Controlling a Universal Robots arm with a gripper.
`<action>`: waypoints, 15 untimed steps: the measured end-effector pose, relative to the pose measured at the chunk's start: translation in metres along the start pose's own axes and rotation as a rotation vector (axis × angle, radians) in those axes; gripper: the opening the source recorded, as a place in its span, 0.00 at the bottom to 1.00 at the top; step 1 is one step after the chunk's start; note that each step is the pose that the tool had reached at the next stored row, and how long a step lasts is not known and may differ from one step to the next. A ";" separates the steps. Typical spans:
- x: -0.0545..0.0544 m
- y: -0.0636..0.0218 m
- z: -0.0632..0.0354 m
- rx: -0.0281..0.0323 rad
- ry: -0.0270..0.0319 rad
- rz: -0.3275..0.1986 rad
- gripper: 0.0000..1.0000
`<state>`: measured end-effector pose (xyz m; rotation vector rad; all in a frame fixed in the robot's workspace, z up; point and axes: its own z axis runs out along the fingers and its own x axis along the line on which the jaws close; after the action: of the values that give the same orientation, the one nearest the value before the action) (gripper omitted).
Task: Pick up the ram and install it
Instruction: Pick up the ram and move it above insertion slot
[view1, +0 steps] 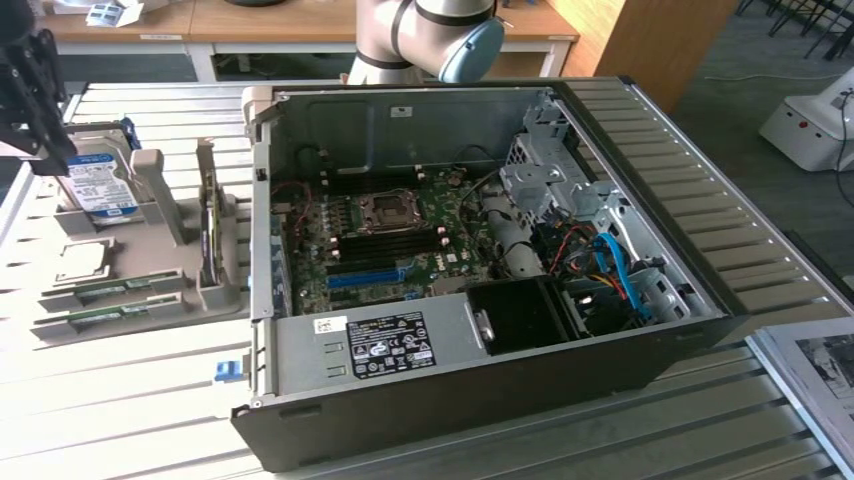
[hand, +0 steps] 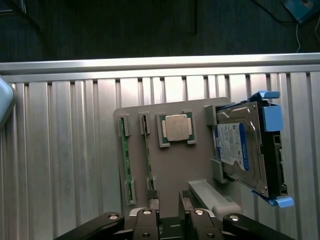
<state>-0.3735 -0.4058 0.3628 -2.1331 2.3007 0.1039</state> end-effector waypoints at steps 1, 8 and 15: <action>0.000 0.0000 0.0012 0.0000 -0.0001 0.000 0.29; 0.000 -0.0005 0.0096 0.0001 -0.0001 0.000 0.29; 0.001 -0.0008 0.0181 0.0000 0.0000 0.000 0.29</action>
<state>-0.3735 -0.4058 0.3447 -2.1331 2.3007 0.1039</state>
